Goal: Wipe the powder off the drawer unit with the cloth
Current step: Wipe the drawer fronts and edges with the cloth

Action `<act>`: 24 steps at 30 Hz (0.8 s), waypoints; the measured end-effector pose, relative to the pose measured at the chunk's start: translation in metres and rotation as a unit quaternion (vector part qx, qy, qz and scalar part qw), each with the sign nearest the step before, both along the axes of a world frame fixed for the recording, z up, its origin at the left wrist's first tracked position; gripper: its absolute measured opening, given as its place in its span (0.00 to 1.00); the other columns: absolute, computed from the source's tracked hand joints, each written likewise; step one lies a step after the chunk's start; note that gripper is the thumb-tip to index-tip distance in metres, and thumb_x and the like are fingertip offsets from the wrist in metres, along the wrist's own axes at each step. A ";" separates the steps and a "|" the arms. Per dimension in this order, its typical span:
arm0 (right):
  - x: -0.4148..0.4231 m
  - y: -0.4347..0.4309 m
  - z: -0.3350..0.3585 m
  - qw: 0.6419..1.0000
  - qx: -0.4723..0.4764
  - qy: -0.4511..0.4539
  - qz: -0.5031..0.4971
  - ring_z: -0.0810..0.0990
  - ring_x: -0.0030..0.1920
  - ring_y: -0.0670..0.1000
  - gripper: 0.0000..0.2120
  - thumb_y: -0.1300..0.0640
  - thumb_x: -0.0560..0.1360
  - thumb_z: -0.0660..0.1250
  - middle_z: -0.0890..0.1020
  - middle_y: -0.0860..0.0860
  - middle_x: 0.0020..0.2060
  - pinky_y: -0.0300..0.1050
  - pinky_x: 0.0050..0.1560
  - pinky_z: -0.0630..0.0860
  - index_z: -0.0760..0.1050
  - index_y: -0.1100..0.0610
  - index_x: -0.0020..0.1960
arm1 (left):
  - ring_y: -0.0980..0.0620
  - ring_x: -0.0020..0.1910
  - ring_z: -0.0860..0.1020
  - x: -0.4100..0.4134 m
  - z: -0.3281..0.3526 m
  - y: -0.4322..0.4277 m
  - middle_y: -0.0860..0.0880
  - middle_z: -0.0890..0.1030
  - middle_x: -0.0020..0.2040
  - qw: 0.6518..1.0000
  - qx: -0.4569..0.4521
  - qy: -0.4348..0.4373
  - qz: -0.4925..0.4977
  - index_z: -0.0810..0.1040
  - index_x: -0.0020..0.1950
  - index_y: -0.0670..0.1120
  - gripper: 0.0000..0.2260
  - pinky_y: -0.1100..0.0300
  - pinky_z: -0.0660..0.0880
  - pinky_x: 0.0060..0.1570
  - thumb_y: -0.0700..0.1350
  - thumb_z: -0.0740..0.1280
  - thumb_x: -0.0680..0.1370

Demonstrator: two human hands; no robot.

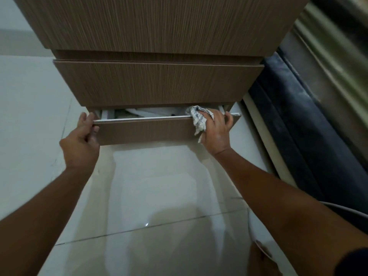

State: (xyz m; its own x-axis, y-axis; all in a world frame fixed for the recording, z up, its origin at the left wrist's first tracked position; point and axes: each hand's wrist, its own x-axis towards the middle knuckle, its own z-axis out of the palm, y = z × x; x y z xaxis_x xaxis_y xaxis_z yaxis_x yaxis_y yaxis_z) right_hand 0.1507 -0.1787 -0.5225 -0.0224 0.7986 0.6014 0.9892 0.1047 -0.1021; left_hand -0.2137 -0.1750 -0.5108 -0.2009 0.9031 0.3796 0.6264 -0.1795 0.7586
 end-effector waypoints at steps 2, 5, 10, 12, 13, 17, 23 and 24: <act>0.017 -0.002 -0.001 1.000 0.024 0.001 -0.013 0.74 0.62 0.56 0.25 0.62 0.68 0.75 0.80 0.58 0.58 0.64 0.68 0.63 0.77 0.59 0.64 | 0.45 0.71 0.73 0.003 -0.001 0.000 0.35 0.74 0.70 1.000 0.000 -0.006 0.013 0.76 0.70 0.39 0.18 0.77 0.58 0.71 0.32 0.64 0.80; 0.040 -0.004 -0.002 0.999 0.027 -0.008 -0.031 0.74 0.61 0.55 0.24 0.62 0.69 0.74 0.80 0.58 0.57 0.59 0.69 0.59 0.77 0.59 0.64 | 0.43 0.72 0.72 0.007 -0.003 0.001 0.37 0.74 0.70 1.000 0.005 -0.008 0.026 0.75 0.70 0.38 0.18 0.76 0.58 0.71 0.31 0.62 0.80; 0.067 -0.006 -0.001 0.998 -0.009 0.048 -0.047 0.71 0.64 0.55 0.23 0.59 0.73 0.69 0.77 0.58 0.61 0.56 0.67 0.64 0.74 0.58 0.67 | 0.43 0.69 0.76 0.009 -0.009 0.002 0.41 0.76 0.70 0.997 -0.031 0.007 0.066 0.62 0.79 0.42 0.25 0.69 0.62 0.67 0.40 0.62 0.83; 0.079 -0.010 -0.004 0.991 -0.043 0.087 -0.097 0.73 0.62 0.59 0.20 0.61 0.74 0.66 0.77 0.59 0.61 0.57 0.65 0.69 0.73 0.59 0.66 | 0.43 0.71 0.74 0.010 -0.012 0.002 0.42 0.74 0.73 0.997 -0.034 0.006 0.075 0.59 0.80 0.41 0.26 0.69 0.61 0.67 0.41 0.62 0.83; 0.084 -0.014 -0.005 0.979 -0.052 0.140 -0.137 0.76 0.60 0.60 0.17 0.62 0.75 0.65 0.77 0.59 0.59 0.58 0.62 0.73 0.73 0.59 0.64 | 0.43 0.70 0.74 0.011 -0.013 0.002 0.41 0.74 0.73 0.996 -0.030 0.010 0.079 0.58 0.80 0.41 0.26 0.71 0.60 0.66 0.40 0.62 0.83; 0.077 -0.037 -0.016 0.872 -0.023 0.385 -0.302 0.76 0.64 0.57 0.21 0.66 0.79 0.58 0.73 0.59 0.67 0.54 0.67 0.74 0.66 0.59 0.72 | 0.38 0.66 0.76 0.014 -0.016 0.009 0.38 0.77 0.69 0.996 -0.020 0.026 0.088 0.59 0.80 0.40 0.27 0.66 0.65 0.65 0.40 0.63 0.82; 0.011 -0.031 -0.001 0.903 0.077 0.389 -0.162 0.70 0.68 0.65 0.24 0.70 0.74 0.57 0.70 0.70 0.66 0.50 0.73 0.63 0.65 0.74 0.69 | 0.37 0.58 0.80 0.022 -0.006 0.031 0.36 0.82 0.61 0.995 -0.027 0.003 0.101 0.60 0.80 0.38 0.27 0.59 0.71 0.57 0.38 0.63 0.81; -0.002 -0.028 0.003 0.910 0.083 0.384 -0.135 0.70 0.68 0.64 0.24 0.71 0.73 0.58 0.70 0.70 0.66 0.47 0.73 0.61 0.65 0.74 0.69 | 0.38 0.57 0.81 0.023 -0.005 0.034 0.36 0.82 0.60 0.995 -0.027 -0.005 0.097 0.60 0.80 0.38 0.27 0.63 0.70 0.54 0.38 0.63 0.81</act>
State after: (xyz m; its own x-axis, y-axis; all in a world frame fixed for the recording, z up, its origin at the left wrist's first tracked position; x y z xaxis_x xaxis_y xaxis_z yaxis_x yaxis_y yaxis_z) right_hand 0.1491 -0.2065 -0.5197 0.6384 0.6100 0.4694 0.6253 -0.0554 -0.7784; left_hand -0.1907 -0.1412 -0.5155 -0.3773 0.8660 0.3281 0.6380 -0.0138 0.7699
